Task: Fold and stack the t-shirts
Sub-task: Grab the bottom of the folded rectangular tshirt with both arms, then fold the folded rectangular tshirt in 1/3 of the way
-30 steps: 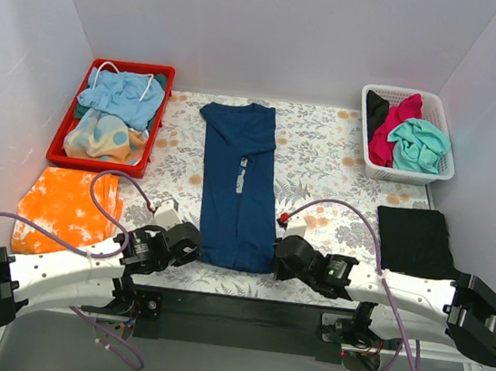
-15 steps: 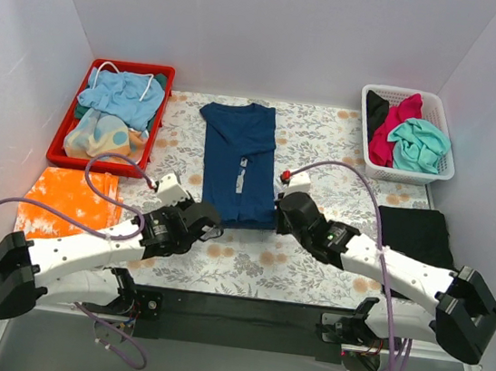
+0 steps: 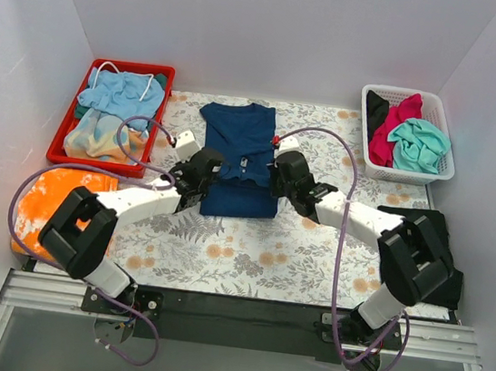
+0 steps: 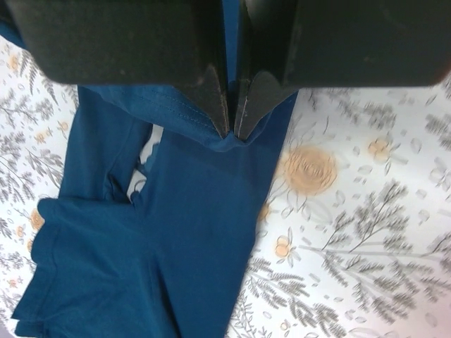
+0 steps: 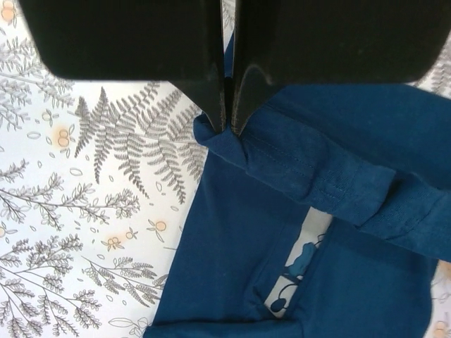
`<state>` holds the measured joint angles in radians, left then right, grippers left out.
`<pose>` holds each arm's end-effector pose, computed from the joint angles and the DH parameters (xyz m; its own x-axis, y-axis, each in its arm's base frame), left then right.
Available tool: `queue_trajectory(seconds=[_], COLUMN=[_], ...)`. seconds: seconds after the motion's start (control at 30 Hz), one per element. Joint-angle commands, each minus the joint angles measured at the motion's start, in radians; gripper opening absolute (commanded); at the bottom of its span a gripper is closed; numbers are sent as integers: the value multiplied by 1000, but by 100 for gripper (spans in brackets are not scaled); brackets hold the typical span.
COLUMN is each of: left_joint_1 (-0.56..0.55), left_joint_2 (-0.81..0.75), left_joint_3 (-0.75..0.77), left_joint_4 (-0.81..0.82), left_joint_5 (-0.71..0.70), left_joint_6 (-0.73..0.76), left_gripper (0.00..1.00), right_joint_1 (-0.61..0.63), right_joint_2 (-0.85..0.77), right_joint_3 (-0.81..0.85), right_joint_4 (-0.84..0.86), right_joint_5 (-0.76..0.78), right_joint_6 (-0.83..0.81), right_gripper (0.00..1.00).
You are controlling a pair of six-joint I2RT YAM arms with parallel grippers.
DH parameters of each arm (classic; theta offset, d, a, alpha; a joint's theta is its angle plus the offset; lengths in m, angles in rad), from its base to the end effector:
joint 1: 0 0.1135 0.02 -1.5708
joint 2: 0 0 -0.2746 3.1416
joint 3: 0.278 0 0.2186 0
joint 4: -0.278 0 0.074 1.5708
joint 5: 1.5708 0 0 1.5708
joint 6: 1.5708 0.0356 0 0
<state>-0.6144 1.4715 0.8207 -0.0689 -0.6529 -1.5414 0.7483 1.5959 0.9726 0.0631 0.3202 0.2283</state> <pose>0.2358 -0.1399 0.2397 -0.1004 -0.9008 -0.4224 -0.5359 0.4066 -0.7399 0.2450 0.2122 0.2567 -0.4812 -0.1537 -0.8630 -0.3506 0.9361 0.0288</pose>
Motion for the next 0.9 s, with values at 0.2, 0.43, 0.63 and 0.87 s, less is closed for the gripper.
queue_trajectory(seconds=[0.2,0.43,0.63,0.87], left_joint_1=[99,133,134,133], left_joint_2=[191,303,299,210], left_joint_3=[152,228,233,206], left_joint_4=[63,63,61,96], left_joint_5=[84,102,67,87], left_joint_6=[102,107,95,142], left_gripper=[0,0,40,65], right_joint_1=[-75,-119,-129,-129], right_joint_2=[222,315,329,260], right_joint_3=[173,267,298,279], right_joint_4=[61,61,67,72], right_joint_5=[-58,-92,-96,-85], right_joint_6=[-46,-56,-102,-106], right_gripper=[1,1,34,68])
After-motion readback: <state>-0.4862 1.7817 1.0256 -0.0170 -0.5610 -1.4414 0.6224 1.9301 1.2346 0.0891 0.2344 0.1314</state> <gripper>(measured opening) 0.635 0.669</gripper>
